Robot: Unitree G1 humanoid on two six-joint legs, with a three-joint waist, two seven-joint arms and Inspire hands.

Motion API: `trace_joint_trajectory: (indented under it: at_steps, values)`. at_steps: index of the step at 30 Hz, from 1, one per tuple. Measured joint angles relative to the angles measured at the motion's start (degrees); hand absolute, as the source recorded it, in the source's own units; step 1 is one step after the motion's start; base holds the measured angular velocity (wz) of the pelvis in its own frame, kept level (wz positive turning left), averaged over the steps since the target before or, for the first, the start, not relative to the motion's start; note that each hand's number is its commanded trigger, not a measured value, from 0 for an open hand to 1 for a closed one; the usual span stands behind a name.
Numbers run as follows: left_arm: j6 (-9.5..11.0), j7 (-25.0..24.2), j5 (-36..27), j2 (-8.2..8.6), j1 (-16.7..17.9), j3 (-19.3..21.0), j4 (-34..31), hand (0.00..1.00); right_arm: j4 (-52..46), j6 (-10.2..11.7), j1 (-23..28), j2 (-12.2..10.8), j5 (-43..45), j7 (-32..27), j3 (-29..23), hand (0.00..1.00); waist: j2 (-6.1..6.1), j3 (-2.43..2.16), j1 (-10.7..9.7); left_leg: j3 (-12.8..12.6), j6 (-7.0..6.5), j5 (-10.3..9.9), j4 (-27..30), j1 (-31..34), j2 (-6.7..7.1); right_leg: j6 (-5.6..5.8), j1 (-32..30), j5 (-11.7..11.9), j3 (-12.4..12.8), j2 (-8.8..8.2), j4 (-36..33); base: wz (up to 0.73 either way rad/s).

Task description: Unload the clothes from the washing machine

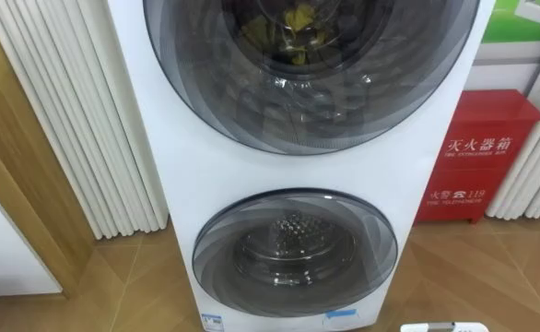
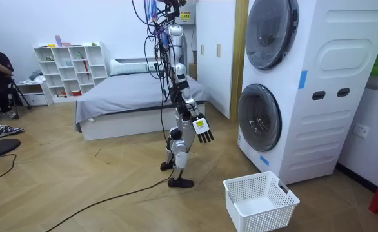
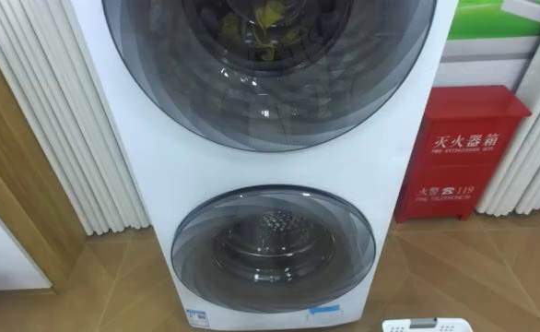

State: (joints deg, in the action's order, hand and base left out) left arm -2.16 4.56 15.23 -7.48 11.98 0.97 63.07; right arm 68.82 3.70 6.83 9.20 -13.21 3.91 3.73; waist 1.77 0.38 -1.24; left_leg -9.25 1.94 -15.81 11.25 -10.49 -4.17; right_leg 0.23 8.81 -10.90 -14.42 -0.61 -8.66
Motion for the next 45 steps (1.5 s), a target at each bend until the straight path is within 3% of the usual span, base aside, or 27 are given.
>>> trace_joint_trajectory:
  at_steps: [12, 22, 25, 28, 30, 36, 43, 45]
  values:
    - [0.67, -0.06, -2.45, -0.02, -0.36, 1.07, 0.06, 0.0, 0.18, 0.01, -0.2, 0.02, 0.86, 2.04, -0.59, 0.0, -0.16, -0.14, 0.12, -0.11, 0.0, 0.0, -0.49, 0.1, -0.03, 0.0, -0.65, 0.02, 0.37, 0.05, -0.21, -0.01]
    - [1.36, -1.04, -6.75, -0.39, -0.38, 1.61, 1.16, 0.0, -0.6, -0.62, -0.65, -0.32, -0.23, -1.43, -1.38, 0.0, -0.27, 0.18, 0.48, 0.03, 0.0, 0.0, -0.49, -0.36, -0.02, 0.0, -0.78, 0.02, 0.71, -0.03, -1.04, -0.01]
    - [1.36, -1.42, -6.74, -0.38, -0.39, 3.5, 1.14, 0.0, -4.15, -1.2, -1.36, -0.23, 0.37, -2.87, -4.11, 0.0, -0.75, 0.37, 0.26, -0.04, 0.0, 0.0, -0.52, -0.45, 0.06, 0.01, -0.75, 0.02, 0.85, -0.1, -1.08, -0.01]
    - [1.36, -1.59, -6.23, -0.68, -0.49, 5.84, 1.04, 0.0, -7.83, -1.78, -3.11, 0.26, 0.28, -4.52, -7.28, 0.0, -1.74, 0.28, 0.36, 0.0, -0.01, 0.01, -0.49, -0.45, 0.11, 0.01, -0.85, 0.02, 0.97, -0.3, -1.15, 0.0]
    - [1.36, -2.06, -6.18, -1.41, -0.67, 6.64, 0.94, 0.0, -15.62, -1.86, -3.53, 0.81, 0.43, -6.79, -9.37, 0.0, -2.5, 0.09, 0.27, -0.01, -0.07, 0.04, -0.34, -0.19, 0.12, 0.01, -1.03, 0.02, 0.92, -0.25, -1.28, 0.0]
    - [1.25, -2.92, -6.72, -2.6, -1.04, 6.89, 0.62, 0.0, -30.67, -1.81, -10.26, 4.67, 2.28, -12.05, -9.76, 0.0, -3.17, -0.07, 0.38, 0.16, -0.08, 0.05, -0.43, -0.14, 0.12, -0.04, -1.76, 0.05, 1.62, -0.07, -2.04, -0.06]
    - [0.82, -3.08, -6.66, -3.13, -1.21, 5.97, -1.19, 0.0, -41.76, -1.71, -14.91, 6.94, 1.89, -15.25, -9.69, 0.0, -3.63, -0.17, 0.66, 0.57, -0.08, 0.05, -0.85, -0.03, -0.01, -0.04, -1.85, 0.06, 1.66, 0.06, -1.95, 0.02]
    - [0.83, -3.39, -6.69, -3.36, -1.72, 5.83, -1.21, 0.0, -44.22, -1.82, -15.04, 7.54, 1.31, -16.41, -9.69, 0.0, -3.86, -0.27, 1.72, 0.6, -0.08, 0.05, -0.96, 0.06, -0.01, -0.04, -1.9, 0.06, 1.58, -0.01, -1.99, 0.02]
